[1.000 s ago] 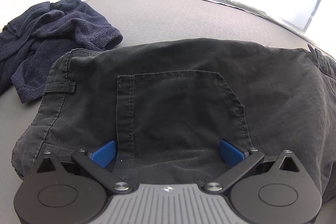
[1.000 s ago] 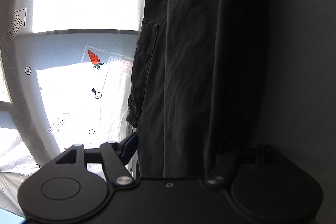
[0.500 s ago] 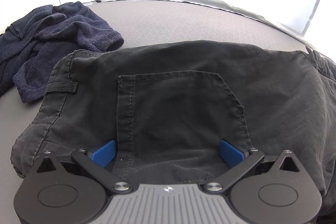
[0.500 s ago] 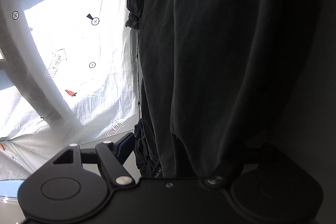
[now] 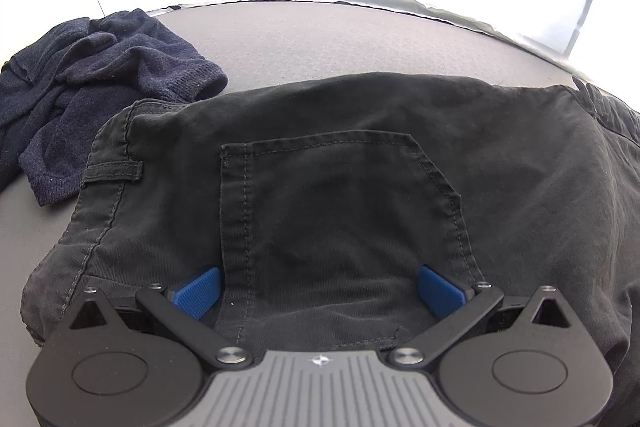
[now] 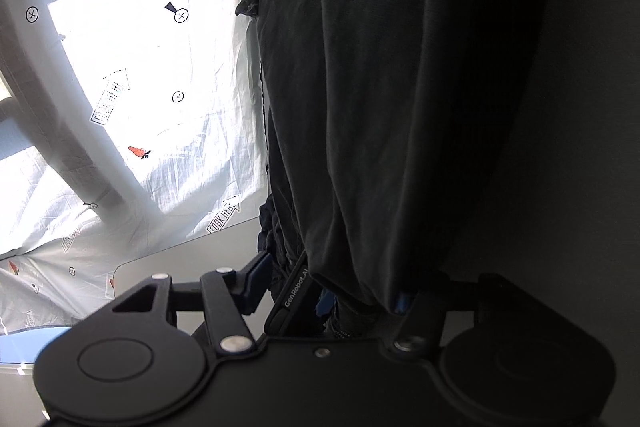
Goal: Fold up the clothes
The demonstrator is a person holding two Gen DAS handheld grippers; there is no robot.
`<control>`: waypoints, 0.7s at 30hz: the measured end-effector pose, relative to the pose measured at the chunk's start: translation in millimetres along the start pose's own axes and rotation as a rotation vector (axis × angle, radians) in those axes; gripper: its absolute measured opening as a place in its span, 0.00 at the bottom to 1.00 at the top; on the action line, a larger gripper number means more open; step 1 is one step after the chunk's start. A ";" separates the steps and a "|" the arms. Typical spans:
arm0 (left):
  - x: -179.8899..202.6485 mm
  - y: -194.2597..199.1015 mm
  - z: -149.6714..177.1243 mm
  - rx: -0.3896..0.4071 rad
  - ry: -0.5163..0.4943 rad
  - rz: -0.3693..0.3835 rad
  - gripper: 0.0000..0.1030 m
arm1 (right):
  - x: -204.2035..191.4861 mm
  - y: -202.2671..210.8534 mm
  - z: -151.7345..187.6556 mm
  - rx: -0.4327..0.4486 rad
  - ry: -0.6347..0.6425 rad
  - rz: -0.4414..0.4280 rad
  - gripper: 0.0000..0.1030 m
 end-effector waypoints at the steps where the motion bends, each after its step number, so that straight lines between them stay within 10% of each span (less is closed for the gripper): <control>1: -0.2 0.0 0.0 0.000 -0.004 0.003 1.00 | -1.6 0.5 1.6 0.001 0.023 0.029 0.28; 5: -1.7 -0.3 -0.3 -0.005 -0.015 0.018 1.00 | -3.8 0.8 8.0 0.005 0.074 0.099 0.12; 12: -12.9 7.4 3.1 0.011 -0.037 0.100 1.00 | -21.8 7.2 18.8 0.055 0.199 0.256 0.11; 21: -63.1 59.7 12.8 0.071 0.250 0.291 1.00 | -98.2 41.1 56.8 0.509 1.051 0.864 0.12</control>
Point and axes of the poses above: each gripper's, at about its wrist camera, not at the fingertips, and y roughly against the way its jaws point, x to its right, z to its underside, the point moved 1 cm from there along -y, roughly the way its jaws point, and after that the axes turned 1 degree about z, right-handed, at the moved point
